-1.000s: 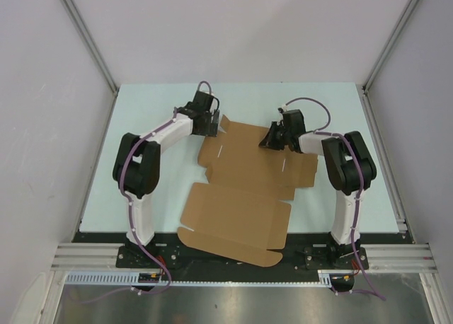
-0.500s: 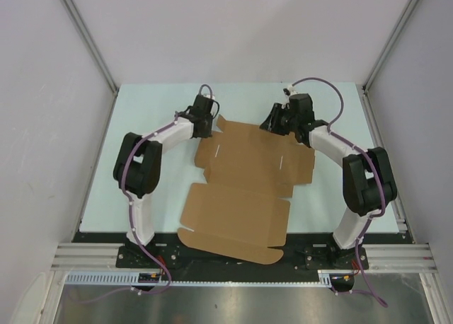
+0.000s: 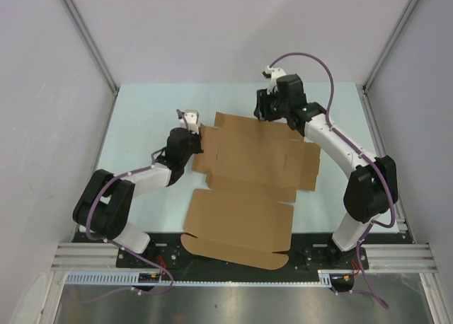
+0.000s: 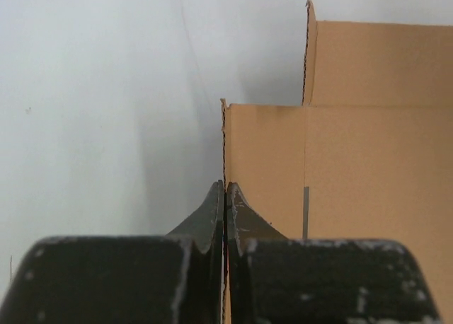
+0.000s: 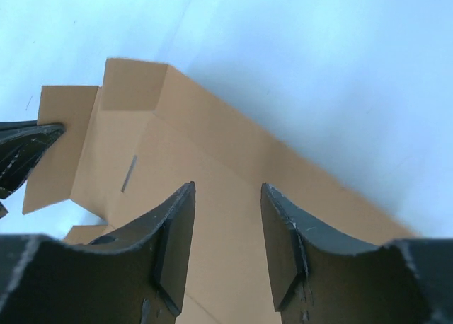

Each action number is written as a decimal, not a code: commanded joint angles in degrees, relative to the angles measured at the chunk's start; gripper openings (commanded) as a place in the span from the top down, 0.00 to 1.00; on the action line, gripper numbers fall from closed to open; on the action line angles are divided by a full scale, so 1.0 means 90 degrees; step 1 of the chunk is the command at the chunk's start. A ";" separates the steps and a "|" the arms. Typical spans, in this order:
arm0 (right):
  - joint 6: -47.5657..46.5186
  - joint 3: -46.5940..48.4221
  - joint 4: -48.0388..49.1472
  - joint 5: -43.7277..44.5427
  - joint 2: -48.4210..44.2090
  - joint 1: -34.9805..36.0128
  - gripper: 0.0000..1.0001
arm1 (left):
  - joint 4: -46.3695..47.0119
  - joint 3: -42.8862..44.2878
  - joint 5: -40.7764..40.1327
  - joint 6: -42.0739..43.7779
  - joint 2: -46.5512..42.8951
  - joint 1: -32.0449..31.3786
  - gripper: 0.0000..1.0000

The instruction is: Fold the paper box

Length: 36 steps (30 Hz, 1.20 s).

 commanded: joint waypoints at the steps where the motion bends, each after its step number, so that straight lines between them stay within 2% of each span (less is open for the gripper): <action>1: -0.1403 0.1185 -0.1215 0.0054 0.0158 0.0133 0.52 | 0.2428 -0.0514 0.0174 0.0462 -0.0364 -0.0091 0.99; 4: -0.1600 0.1206 -0.1112 -0.0082 0.0081 0.0318 0.51 | 0.2769 -0.0738 0.0057 0.0599 -0.0423 -0.0111 0.99; 8: -0.2244 0.1186 -0.1130 -0.0005 0.0158 0.0679 0.50 | 0.3959 -0.1226 0.0047 0.0940 -0.0394 -0.0189 1.00; 12: -0.2577 0.1372 -0.1101 -0.0103 0.0471 0.0700 0.50 | 0.4225 -0.1353 0.0076 0.0951 -0.0257 -0.0218 1.00; 17: -0.2821 0.1469 -0.0662 -0.0180 0.0666 0.0661 0.50 | 0.5024 -0.1685 0.0203 0.1146 -0.0140 -0.0277 1.00; 22: -0.2811 0.1645 -0.0447 -0.0444 0.0872 0.0485 0.50 | 0.5104 -0.1715 0.0223 0.1165 -0.0023 -0.0335 1.00; 36: -0.3104 0.2837 -0.0818 -0.1225 0.1780 0.0339 0.52 | 0.5075 -0.1832 0.0174 0.1595 -0.0120 -0.0521 1.00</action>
